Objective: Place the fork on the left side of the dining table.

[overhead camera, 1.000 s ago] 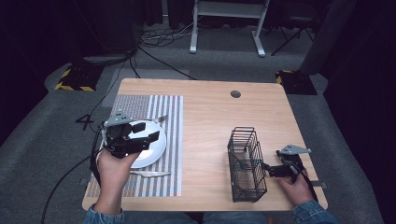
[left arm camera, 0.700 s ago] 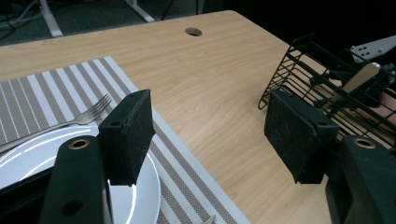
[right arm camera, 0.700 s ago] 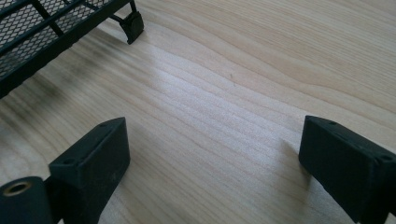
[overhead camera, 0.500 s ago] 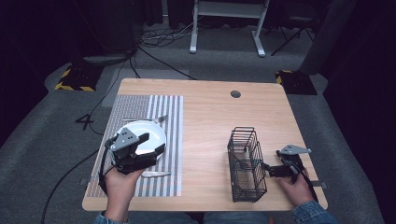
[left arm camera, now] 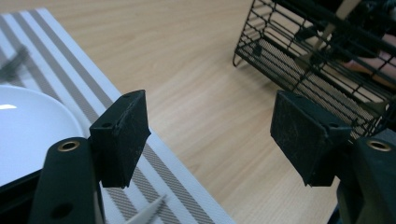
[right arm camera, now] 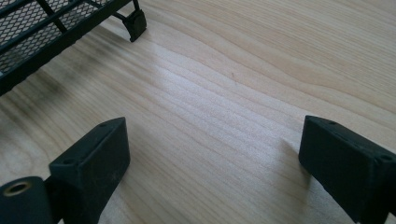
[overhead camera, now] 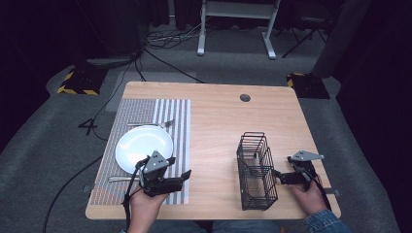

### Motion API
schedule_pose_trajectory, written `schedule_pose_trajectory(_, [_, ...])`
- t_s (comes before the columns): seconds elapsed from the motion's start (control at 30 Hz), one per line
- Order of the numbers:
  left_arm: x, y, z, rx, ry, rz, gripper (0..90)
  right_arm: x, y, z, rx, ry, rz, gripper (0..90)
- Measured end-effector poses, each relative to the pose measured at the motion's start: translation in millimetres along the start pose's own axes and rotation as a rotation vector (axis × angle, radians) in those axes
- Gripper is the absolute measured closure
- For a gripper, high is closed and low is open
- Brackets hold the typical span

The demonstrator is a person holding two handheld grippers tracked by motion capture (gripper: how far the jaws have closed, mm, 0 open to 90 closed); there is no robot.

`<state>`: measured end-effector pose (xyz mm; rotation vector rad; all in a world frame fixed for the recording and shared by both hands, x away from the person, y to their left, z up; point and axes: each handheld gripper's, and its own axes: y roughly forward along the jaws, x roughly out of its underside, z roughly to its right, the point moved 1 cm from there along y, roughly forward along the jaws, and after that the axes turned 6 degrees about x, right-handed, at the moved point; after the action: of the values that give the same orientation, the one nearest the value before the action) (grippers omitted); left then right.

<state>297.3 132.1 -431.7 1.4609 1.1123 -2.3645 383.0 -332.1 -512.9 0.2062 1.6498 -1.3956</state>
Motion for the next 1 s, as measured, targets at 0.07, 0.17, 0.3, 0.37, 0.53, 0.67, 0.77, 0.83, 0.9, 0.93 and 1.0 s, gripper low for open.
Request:
schedule_pose_trajectory(0.07, [3.3, 9.8, 5.0, 0.028, -0.004, -0.023, 29.7, 0.0, -0.1, 0.0, -0.001, 0.0, 0.0, 8.9])
schedule_pose_trajectory(0.17, [7.4, 25.3, 12.7, 0.056, 0.01, -0.071, 30.4, 0.1, -0.1, 0.1, -0.001, -0.001, 0.0, 8.9])
schedule_pose_trajectory(0.3, [10.9, 40.4, 20.3, 0.073, 0.03, -0.113, 30.4, 0.1, -0.1, 0.1, -0.001, -0.001, 0.0, 8.9])
schedule_pose_trajectory(0.37, [11.8, 43.4, 20.8, 0.075, 0.032, -0.119, 30.3, 0.1, -0.1, 0.0, -0.001, -0.001, 0.0, 8.9])
schedule_pose_trajectory(0.53, [20.5, 66.7, 22.5, 0.05, 0.028, -0.161, 27.3, 0.2, -0.2, 0.1, -0.002, -0.001, 0.0, 8.8])
schedule_pose_trajectory(0.67, [26.1, 85.4, 31.2, -0.022, 0.057, -0.211, 24.4, 0.2, -0.2, 0.1, -0.002, -0.001, 0.0, 8.9])
schedule_pose_trajectory(0.77, [27.6, 95.1, 38.8, -0.053, 0.108, -0.224, 22.5, 0.2, -0.2, 0.1, -0.002, -0.001, 0.0, 8.9])
schedule_pose_trajectory(0.83, [30.2, 102.6, 43.2, -0.053, 0.128, -0.237, 21.6, 0.2, -0.2, 0.1, -0.002, -0.001, 0.0, 8.9])
schedule_pose_trajectory(0.9, [33.6, 109.4, 46.3, -0.059, 0.141, -0.27, 19.9, 0.2, -0.3, 0.1, -0.002, -0.001, 0.0, 8.9])
schedule_pose_trajectory(0.93, [35.6, 113.4, 47.9, -0.066, 0.152, -0.296, 18.9, 0.2, -0.2, 0.1, -0.002, -0.001, 0.0, 8.9])
schedule_pose_trajectory(1.0, [38.4, 117.2, 49.3, -0.054, 0.154, -0.291, 15.0, 0.3, -0.2, 0.1, -0.002, -0.001, 0.0, 8.9])
